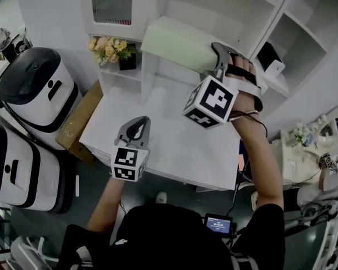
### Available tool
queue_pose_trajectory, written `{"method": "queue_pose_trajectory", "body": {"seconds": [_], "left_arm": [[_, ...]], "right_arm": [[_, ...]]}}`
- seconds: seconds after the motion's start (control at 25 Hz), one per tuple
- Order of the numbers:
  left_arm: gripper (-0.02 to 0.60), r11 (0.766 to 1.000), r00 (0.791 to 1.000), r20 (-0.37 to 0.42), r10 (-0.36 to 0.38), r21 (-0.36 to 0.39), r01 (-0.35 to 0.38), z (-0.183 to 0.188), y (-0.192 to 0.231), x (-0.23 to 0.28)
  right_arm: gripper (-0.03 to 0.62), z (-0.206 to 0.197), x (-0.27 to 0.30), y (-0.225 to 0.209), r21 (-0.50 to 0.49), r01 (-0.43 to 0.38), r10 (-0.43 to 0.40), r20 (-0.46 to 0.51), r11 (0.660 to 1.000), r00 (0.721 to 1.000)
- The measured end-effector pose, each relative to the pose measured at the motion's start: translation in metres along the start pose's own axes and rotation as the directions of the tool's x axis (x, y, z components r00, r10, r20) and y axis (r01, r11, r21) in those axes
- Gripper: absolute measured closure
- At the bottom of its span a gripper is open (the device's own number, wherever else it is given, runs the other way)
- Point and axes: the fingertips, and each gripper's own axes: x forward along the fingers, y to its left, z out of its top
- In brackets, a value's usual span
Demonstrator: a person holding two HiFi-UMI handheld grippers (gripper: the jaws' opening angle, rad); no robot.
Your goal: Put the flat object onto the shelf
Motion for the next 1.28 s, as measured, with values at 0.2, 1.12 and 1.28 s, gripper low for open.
{"method": "queue_pose_trajectory", "body": {"seconds": [0.2,1.12,1.28], "left_arm": [[0.566,1.000,1.000,-0.004,0.000,-0.001,0.000,-0.001,0.000,-0.002],[0.566,1.000,1.000,-0.027,-0.003,-0.005,0.003,-0.010,-0.002,0.000],[0.566,1.000,1.000,-0.030,0.001,-0.006,-0.001,-0.011,-0.002,0.003]], "right_arm": [[0.309,0.002,0.010,0.007,-0.059,0.012,-0.013,-0.021,0.998,1.000],[0.307,-0.007,0.042,0.035,-0.152,0.037,-0.047,-0.060,0.988,0.997],[0.307,-0.007,0.049,0.036,-0.137,0.038,-0.046,-0.055,0.990,0.997]]}}
